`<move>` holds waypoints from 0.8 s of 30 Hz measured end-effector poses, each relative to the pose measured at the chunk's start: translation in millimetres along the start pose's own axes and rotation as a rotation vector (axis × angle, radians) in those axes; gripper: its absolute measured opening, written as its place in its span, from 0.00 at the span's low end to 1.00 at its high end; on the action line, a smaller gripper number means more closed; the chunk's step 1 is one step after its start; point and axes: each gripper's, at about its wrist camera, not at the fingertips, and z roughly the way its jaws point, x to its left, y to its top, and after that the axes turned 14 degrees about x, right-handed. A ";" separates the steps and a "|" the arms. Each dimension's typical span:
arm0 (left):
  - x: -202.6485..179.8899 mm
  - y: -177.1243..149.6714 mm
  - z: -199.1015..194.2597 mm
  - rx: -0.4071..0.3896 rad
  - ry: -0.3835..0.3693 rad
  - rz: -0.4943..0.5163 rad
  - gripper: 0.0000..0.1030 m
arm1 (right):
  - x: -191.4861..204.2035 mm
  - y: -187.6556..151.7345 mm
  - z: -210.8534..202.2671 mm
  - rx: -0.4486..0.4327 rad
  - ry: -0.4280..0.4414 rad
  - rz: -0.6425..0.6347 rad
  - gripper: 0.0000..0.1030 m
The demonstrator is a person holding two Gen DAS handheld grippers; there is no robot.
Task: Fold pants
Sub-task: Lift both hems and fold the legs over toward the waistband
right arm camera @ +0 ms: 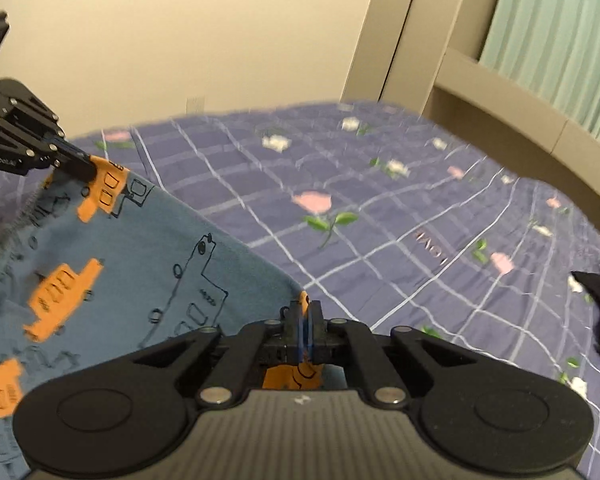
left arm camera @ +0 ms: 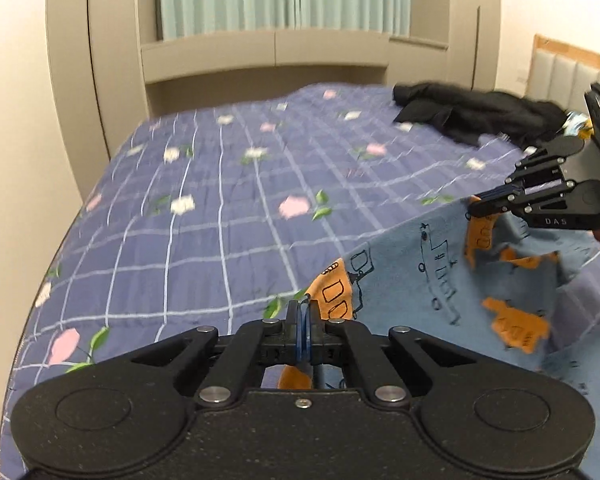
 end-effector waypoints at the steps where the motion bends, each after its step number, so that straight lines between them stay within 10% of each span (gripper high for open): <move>1: -3.8 -2.3 -7.8 -0.018 -0.003 0.012 0.01 | 2.2 -3.2 -9.0 -0.018 -0.006 -0.002 0.02; 24: -98.3 -106.5 -100.6 -0.053 -0.060 0.324 0.01 | 100.4 -132.6 -155.6 -0.105 -0.058 -0.045 0.02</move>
